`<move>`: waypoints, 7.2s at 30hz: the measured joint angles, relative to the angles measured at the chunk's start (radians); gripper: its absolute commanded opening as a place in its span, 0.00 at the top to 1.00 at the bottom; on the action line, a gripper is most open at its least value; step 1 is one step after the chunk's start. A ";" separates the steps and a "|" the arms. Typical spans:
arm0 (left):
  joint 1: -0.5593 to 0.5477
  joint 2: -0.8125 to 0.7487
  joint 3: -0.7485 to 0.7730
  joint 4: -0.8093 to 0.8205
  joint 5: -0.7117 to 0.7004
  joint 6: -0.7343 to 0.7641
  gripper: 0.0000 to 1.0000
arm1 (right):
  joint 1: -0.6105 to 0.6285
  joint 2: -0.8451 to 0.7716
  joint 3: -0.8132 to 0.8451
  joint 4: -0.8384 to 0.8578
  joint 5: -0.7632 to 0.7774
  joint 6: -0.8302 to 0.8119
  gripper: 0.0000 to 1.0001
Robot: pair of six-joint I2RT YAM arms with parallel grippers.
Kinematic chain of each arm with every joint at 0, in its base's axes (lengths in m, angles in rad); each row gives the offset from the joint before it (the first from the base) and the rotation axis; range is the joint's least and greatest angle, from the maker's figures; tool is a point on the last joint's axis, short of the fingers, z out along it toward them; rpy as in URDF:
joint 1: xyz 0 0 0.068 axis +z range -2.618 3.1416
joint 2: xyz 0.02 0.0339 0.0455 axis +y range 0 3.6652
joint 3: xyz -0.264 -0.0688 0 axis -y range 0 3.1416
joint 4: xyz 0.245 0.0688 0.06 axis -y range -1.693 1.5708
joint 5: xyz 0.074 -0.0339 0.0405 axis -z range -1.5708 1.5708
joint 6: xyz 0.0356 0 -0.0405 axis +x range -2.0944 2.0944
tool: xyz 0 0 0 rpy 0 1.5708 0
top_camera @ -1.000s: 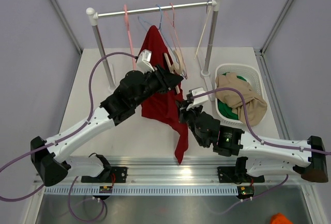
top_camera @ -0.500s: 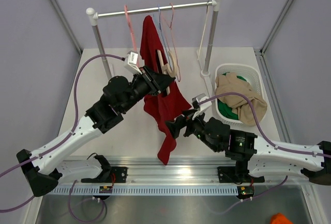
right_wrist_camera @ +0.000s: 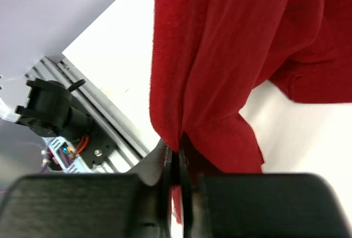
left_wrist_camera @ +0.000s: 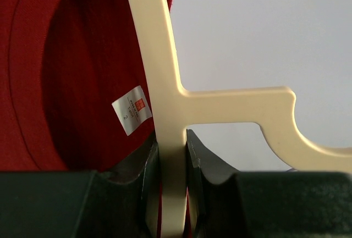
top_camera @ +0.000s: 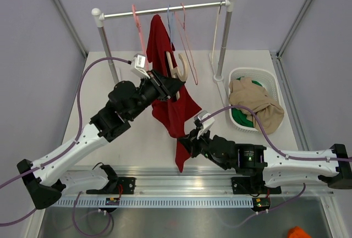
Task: Remove the t-shirt from the hanger
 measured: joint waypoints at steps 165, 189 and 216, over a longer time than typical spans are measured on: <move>0.134 -0.597 -0.108 -0.679 0.501 0.419 1.00 | -1.250 0.111 0.346 0.251 0.080 -0.395 1.00; 0.134 -0.507 -0.108 -0.507 0.437 0.254 1.00 | -1.259 0.035 -0.304 0.167 0.007 0.309 0.18; 0.134 -0.304 -0.116 -0.007 0.225 -0.124 1.00 | -1.064 -0.423 0.156 -0.173 -0.898 0.225 0.10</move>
